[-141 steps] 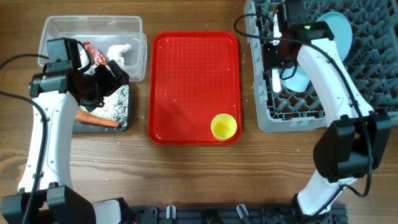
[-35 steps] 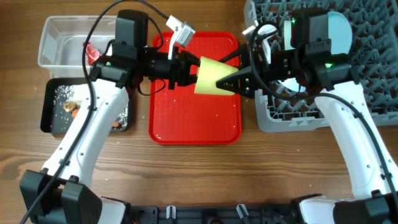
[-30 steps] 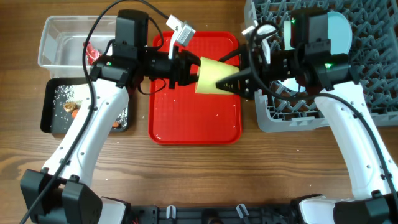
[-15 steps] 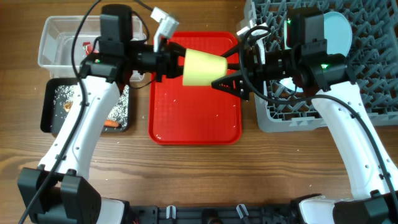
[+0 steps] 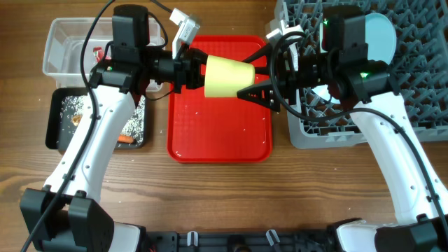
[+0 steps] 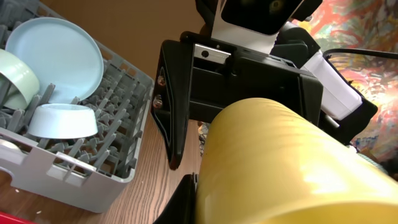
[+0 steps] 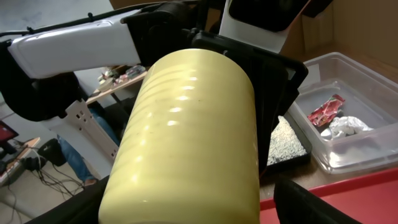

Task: Sort waste into correct bins and load items into the dishwasher rack
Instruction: 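Hand the yellow cup from the left gripper to the right gripper, then carry the yellow cup into the dish rack and release it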

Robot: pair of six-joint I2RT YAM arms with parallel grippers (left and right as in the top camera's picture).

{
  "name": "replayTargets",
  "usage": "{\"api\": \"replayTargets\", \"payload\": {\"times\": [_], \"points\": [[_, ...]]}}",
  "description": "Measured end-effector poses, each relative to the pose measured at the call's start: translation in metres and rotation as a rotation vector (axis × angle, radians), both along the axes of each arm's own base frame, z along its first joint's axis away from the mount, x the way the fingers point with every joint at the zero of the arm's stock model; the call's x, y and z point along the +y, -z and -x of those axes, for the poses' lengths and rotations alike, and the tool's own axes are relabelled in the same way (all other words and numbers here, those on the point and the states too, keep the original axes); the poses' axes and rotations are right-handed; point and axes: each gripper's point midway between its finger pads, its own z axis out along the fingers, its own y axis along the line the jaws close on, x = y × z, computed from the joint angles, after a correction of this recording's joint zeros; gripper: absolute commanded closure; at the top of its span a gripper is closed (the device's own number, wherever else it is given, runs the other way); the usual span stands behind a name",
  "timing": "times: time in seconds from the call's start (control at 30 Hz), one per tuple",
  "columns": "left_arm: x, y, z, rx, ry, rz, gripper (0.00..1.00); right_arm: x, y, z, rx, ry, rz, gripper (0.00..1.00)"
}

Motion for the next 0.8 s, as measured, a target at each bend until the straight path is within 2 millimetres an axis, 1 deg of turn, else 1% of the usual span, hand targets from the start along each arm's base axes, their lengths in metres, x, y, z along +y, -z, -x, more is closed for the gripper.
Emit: {"api": "replayTargets", "payload": {"times": [0.1, 0.13, 0.2, 0.23, 0.27, 0.33, 0.37, 0.5, 0.6, 0.7, 0.8], "points": [[0.000, 0.000, 0.000, 0.000, -0.002, -0.002, 0.96, 0.000, -0.001, 0.001, 0.002, -0.006, -0.005, 0.32], [0.000, 0.000, -0.001, 0.000, -0.003, -0.002, 0.91, 0.000, -0.001, 0.002, 0.005, -0.009, -0.007, 0.34], [0.000, 0.000, -0.001, -0.002, -0.003, -0.002, 0.76, 0.000, -0.002, 0.002, 0.007, -0.011, -0.008, 0.37], [0.000, 0.000, 0.000, -0.001, 0.000, 0.000, 0.67, 0.001, -0.002, 0.001, 0.006, -0.009, -0.007, 0.38], [-0.001, -0.001, 0.002, 0.006, 0.008, 0.002, 0.50, 0.000, -0.001, 0.001, 0.005, -0.005, -0.005, 0.40], [-0.003, -0.001, 0.004, 0.001, 0.020, 0.007, 0.37, 0.000, 0.000, 0.000, 0.003, 0.001, 0.000, 0.41], [-0.004, -0.002, 0.005, 0.006, 0.026, 0.008, 0.33, 0.000, 0.000, 0.000, 0.003, 0.002, 0.001, 0.41], [-0.004, -0.002, 0.006, 0.009, 0.031, 0.011, 0.27, -0.002, 0.000, -0.002, 0.005, 0.011, 0.001, 0.42], [-0.003, -0.002, 0.006, 0.009, 0.030, 0.011, 0.26, -0.010, 0.000, -0.005, 0.021, 0.023, -0.006, 0.43], [-0.001, -0.002, 0.004, 0.009, 0.019, 0.011, 0.26, -0.024, -0.001, -0.011, 0.042, 0.052, -0.017, 0.46], [0.007, -0.002, -0.002, 0.010, -0.005, 0.010, 0.25, -0.042, -0.002, -0.021, 0.056, 0.098, -0.028, 0.47]]}}
